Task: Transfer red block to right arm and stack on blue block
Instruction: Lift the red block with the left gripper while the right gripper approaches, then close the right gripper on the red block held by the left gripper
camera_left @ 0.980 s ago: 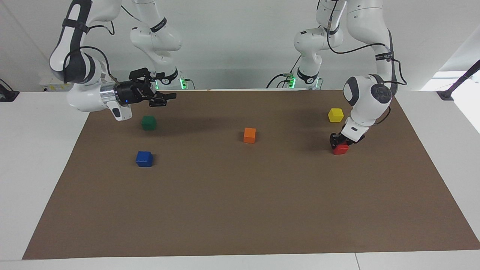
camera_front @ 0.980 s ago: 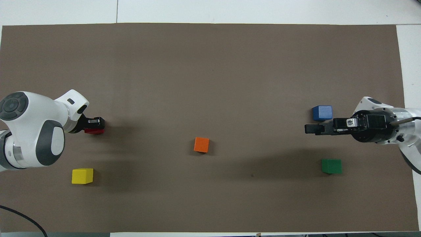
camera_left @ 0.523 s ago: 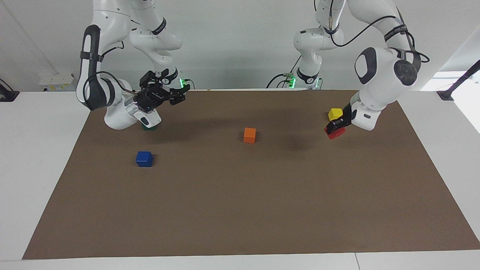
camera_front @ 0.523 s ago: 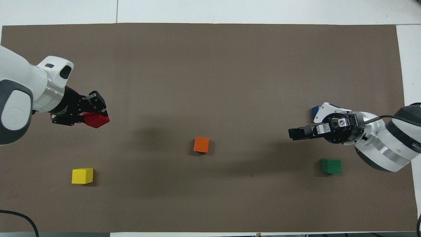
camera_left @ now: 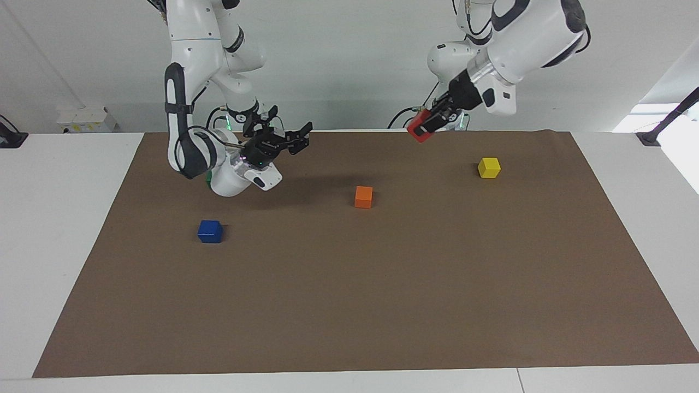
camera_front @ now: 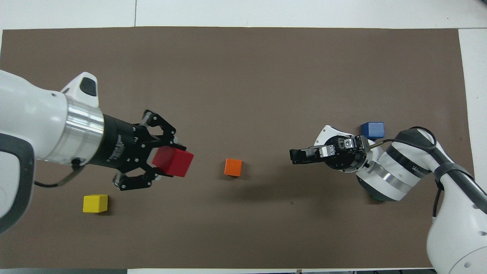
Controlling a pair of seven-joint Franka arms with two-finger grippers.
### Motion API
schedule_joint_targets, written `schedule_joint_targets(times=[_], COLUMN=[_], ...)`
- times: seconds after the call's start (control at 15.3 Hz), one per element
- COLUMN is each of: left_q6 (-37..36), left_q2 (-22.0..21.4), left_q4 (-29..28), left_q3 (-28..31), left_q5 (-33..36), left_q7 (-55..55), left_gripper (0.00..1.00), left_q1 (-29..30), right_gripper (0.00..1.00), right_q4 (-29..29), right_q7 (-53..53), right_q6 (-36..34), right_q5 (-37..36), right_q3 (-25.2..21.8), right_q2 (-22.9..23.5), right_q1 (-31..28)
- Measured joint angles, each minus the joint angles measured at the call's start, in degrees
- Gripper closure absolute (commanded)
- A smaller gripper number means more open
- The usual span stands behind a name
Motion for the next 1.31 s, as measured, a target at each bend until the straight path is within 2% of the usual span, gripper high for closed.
schedule_joint_targets(times=[0.2, 0.39, 0.65, 0.98, 1.18, 1.31], left_q6=[8.0, 17.0, 23.1, 28.5, 31.2, 33.7], left_q2=[-0.4, -0.4, -1.1, -5.1, -6.0, -6.0], left_q4=[0.1, -0.5, -3.8, -11.0, -12.7, -13.7], left_q3=[-5.6, -9.9, -11.3, -11.4, -11.3, -11.4], left_q5=[-5.1, -6.0, -6.0, -6.0, -6.0, -6.0], left_q7=[-18.6, -31.1, -46.7, -49.7, -49.8, -49.8], left_gripper=[1.0, 1.0, 1.0, 1.0, 1.0, 1.0], left_q1=[-0.3, -0.5, -3.9, -5.2, -7.0, -8.3], right_gripper=[0.0, 0.0, 0.0, 0.0, 0.01, 0.06], right_q4=[0.0, 0.1, 0.9, 1.8, 1.9, 1.9], right_q7=[-2.0, -6.8, -8.6, -8.6, -8.8, -8.9], right_q6=[0.0, -0.7, -1.3, -1.1, -0.5, 0.1], right_q5=[2.1, 2.2, 2.4, 6.6, 8.2, 8.2], right_q3=[0.0, 0.1, 0.3, 0.9, 1.0, 0.9], right_q2=[1.6, 4.3, 6.8, 6.9, 6.9, 6.9], right_q1=[3.2, 5.0, 6.2, 9.4, 11.8, 11.8])
